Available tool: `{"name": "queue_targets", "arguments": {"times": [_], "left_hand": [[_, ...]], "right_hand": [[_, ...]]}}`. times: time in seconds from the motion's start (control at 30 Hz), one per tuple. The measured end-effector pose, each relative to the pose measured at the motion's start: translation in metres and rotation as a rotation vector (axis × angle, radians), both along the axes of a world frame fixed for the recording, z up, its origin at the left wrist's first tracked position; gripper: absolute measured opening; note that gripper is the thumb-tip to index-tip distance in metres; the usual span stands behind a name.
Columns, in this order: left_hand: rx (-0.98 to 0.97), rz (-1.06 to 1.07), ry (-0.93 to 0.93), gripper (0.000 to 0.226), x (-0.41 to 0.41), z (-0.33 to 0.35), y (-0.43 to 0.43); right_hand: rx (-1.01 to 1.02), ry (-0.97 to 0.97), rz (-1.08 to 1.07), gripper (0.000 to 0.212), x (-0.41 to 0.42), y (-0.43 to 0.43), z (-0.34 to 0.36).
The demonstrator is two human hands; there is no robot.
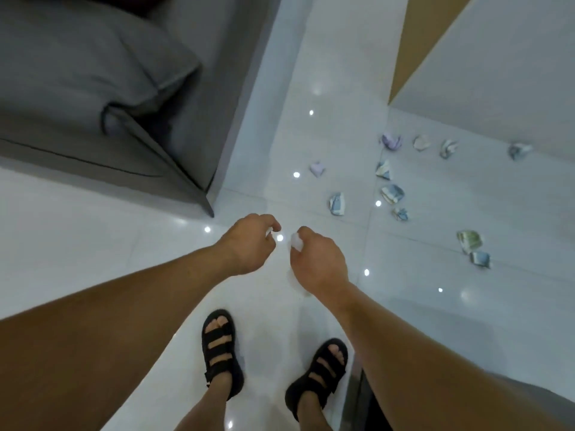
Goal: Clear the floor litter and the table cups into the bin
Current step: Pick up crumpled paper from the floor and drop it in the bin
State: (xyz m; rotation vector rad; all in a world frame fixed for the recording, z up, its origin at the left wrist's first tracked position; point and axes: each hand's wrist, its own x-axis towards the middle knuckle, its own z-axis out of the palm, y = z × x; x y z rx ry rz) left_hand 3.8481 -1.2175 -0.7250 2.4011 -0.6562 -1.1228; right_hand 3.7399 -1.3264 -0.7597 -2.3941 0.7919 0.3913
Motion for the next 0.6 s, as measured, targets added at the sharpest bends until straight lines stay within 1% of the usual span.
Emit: {"name": "queue_targets", "arguments": {"times": [0.03,0.1,0.17,0.3,0.43,0.53,0.6], "left_hand": [[-0.012,0.001,-0.019,0.032,0.007,0.032,0.009],[-0.030,0.024,-0.055,0.032,0.018,0.092,0.030],[-0.023,0.069,-0.105,0.032,0.029,0.147,0.059],[0.001,0.172,-0.180,0.034,0.034,0.241,0.122],[0.031,0.308,-0.274,0.035,0.019,0.311,0.185],[0.037,0.457,-0.320,0.035,-0.013,0.346,0.232],[0.051,0.549,-0.328,0.034,-0.043,0.361,0.264]], "right_hand": [[-0.004,0.005,0.013,0.013,0.008,0.004,0.031],[-0.018,0.025,0.056,0.023,0.022,0.014,0.092],[-0.056,0.052,0.161,0.026,0.036,0.023,0.146],[-0.131,0.060,0.417,0.011,0.061,0.051,0.238],[-0.214,-0.051,0.629,0.014,0.078,0.095,0.311],[-0.250,-0.123,0.789,0.028,0.080,0.133,0.350],[-0.267,-0.152,0.898,0.032,0.077,0.161,0.370]]}}
